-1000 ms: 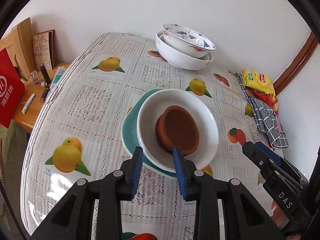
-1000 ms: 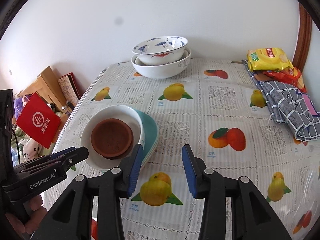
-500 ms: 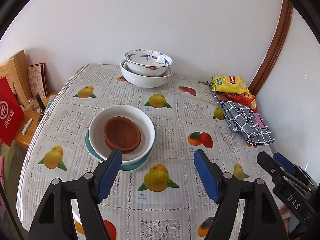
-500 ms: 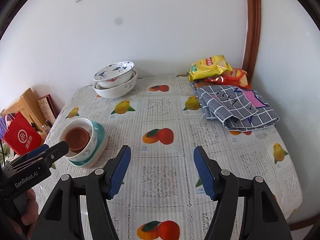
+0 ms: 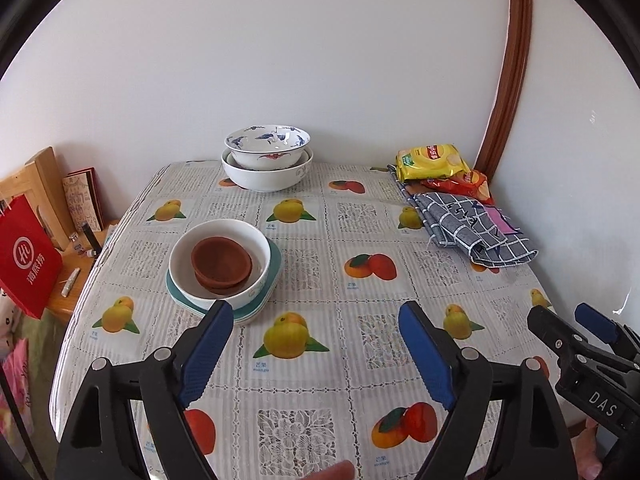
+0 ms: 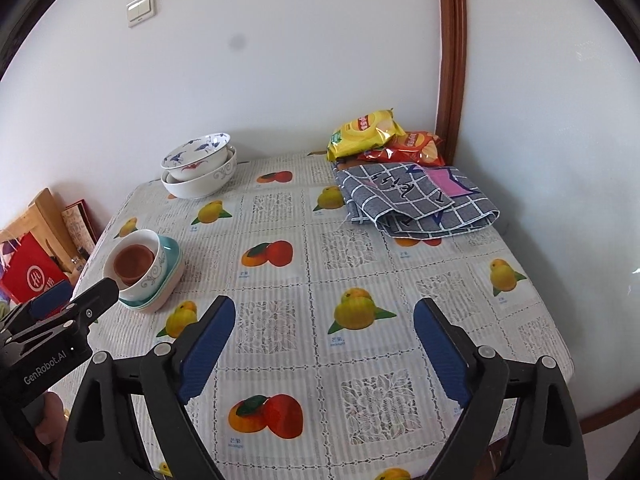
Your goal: Organize plates and bowls
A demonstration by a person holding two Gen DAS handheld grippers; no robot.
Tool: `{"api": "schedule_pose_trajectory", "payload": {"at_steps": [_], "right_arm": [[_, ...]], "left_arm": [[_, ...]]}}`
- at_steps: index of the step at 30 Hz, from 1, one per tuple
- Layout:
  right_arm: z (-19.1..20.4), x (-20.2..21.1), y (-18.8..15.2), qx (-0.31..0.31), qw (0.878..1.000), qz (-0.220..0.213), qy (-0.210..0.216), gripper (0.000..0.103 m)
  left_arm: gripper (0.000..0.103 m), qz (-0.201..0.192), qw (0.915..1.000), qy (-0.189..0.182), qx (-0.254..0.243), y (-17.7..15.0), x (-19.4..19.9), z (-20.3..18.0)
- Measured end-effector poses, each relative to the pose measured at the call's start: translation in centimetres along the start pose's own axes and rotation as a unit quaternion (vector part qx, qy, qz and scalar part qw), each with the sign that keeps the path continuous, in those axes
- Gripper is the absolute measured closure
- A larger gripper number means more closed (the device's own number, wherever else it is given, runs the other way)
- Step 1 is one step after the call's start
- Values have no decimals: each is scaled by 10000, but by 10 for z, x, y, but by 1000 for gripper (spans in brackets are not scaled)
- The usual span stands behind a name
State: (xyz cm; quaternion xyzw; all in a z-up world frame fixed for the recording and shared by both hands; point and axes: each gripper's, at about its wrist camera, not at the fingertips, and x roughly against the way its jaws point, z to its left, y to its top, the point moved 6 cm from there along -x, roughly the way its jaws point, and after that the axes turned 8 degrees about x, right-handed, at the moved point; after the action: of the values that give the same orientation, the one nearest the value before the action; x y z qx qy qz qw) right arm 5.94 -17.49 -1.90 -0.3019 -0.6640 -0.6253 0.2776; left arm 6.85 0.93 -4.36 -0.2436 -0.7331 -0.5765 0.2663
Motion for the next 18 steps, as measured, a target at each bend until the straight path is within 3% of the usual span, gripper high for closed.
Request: {"api": "schedule_pose_trajectory", "payload": {"at_steps": [18], "right_arm": [[-1,28,-8,96,9995,-190,-243,8]], "left_arm": [[15,-158,9998,-80,-16,-10,29,-3]]}}
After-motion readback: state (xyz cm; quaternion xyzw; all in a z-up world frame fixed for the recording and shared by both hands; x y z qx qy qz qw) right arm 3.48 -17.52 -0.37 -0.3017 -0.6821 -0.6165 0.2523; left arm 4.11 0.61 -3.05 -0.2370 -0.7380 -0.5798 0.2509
